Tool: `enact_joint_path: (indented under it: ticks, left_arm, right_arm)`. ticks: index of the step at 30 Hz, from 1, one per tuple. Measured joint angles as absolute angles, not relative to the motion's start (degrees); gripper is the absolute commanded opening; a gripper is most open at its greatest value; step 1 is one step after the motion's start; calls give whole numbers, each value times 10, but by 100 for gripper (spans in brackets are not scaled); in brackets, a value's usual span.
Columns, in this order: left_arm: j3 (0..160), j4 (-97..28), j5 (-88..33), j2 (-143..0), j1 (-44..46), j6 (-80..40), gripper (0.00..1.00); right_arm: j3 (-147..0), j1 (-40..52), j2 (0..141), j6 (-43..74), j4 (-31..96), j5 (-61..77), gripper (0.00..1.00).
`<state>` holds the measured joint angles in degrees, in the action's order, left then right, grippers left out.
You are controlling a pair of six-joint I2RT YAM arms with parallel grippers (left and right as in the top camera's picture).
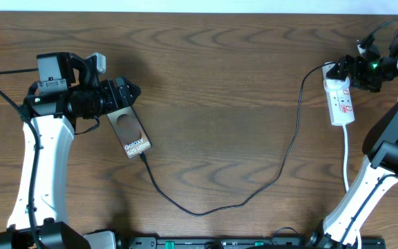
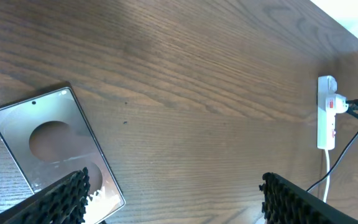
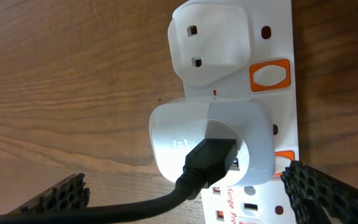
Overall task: Plug charger to phone and switch on socket
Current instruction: 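Press the orange switch beside the charger with the right gripper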
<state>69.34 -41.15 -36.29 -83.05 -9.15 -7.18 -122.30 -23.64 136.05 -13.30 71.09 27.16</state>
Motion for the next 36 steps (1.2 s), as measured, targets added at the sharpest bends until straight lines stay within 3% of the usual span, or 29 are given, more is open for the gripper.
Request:
enact_joint_path:
  ticks: [36]
  left_arm:
    - [693, -415, -363, -830, -91, -72, 87]
  right_arm:
    - [-1152, -237, 1353, -118, 662, 284, 99]
